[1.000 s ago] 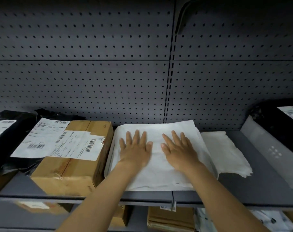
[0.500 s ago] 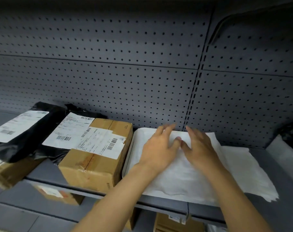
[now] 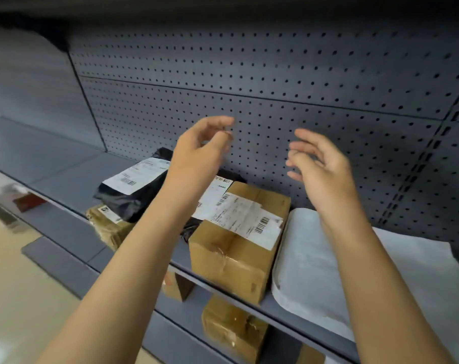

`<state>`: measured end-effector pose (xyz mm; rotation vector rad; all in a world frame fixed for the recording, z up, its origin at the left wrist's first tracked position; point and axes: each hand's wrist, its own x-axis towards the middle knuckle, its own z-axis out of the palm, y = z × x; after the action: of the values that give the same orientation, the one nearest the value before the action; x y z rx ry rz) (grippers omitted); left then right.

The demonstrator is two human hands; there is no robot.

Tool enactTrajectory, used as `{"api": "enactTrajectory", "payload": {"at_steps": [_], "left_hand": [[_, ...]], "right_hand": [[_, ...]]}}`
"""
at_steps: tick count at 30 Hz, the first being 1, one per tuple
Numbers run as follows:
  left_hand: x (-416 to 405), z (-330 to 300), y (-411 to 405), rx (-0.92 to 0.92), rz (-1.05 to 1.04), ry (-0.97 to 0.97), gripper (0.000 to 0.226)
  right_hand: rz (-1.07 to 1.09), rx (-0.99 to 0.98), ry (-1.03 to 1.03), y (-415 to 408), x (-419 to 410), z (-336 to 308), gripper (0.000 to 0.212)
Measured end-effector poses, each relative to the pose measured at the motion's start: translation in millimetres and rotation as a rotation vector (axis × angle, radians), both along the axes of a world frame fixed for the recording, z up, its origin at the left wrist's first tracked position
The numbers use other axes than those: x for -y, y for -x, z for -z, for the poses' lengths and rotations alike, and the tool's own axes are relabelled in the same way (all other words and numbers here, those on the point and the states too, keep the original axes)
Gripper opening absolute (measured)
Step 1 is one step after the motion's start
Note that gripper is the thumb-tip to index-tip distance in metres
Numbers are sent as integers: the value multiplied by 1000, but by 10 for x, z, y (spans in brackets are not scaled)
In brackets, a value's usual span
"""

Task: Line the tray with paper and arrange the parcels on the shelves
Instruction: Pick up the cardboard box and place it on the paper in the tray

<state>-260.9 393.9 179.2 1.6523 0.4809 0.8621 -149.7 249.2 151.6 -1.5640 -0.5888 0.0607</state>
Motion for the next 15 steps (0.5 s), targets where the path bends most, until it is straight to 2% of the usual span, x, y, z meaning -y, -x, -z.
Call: {"api": "enactTrajectory", "payload": {"at_steps": [9, 15], "left_hand": [[-650, 602, -184, -188, 169, 207, 26], [-814, 954, -312, -329, 283, 183, 29]], "right_hand": [[231, -85, 80, 150, -318, 420, 37], [361, -167, 222, 189, -379, 769, 43]]}}
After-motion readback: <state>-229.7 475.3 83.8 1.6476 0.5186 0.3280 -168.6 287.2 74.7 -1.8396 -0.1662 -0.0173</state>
